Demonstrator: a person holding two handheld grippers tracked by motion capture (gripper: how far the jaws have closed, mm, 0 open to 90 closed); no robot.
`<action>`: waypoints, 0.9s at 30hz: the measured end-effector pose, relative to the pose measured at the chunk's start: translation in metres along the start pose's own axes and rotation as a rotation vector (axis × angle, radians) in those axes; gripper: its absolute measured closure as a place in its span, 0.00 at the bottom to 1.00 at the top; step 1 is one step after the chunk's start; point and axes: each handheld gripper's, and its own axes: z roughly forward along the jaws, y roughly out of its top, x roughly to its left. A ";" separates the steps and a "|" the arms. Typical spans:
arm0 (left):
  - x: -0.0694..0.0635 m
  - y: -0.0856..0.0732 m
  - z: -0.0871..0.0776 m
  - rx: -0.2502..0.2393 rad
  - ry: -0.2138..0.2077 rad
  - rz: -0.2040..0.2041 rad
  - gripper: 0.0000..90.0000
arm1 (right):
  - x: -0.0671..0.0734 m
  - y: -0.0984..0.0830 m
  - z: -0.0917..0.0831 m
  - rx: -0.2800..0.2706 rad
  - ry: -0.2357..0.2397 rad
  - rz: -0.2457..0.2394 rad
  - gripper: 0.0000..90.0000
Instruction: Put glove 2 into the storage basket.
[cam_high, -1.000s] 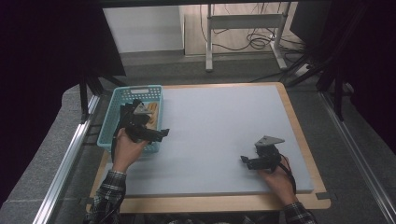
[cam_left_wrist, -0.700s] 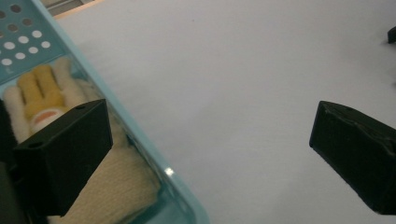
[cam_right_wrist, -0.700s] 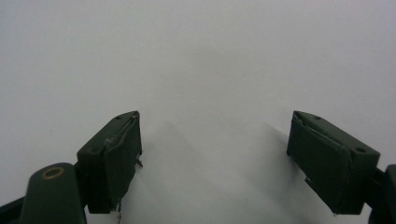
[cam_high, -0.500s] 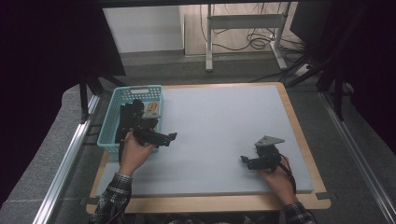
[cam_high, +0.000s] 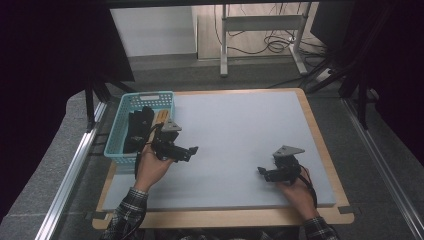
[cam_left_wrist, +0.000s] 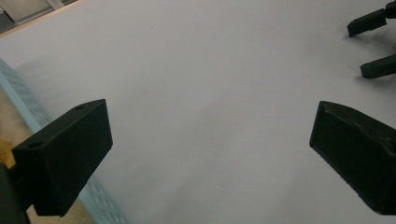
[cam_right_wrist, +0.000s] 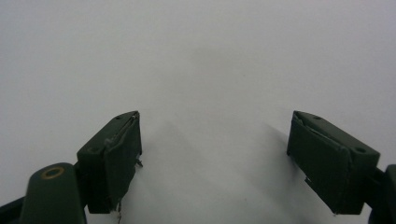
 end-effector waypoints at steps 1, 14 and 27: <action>-0.001 0.000 0.000 -0.001 -0.004 0.002 0.00 | 0.000 0.000 0.000 0.000 0.000 0.001 0.20; -0.018 -0.002 0.006 -0.022 -0.045 0.016 0.00 | 0.000 0.000 0.000 0.000 0.000 0.000 0.20; -0.034 -0.010 0.015 -0.045 -0.099 0.035 0.00 | 0.000 0.000 0.000 0.000 0.001 0.003 0.20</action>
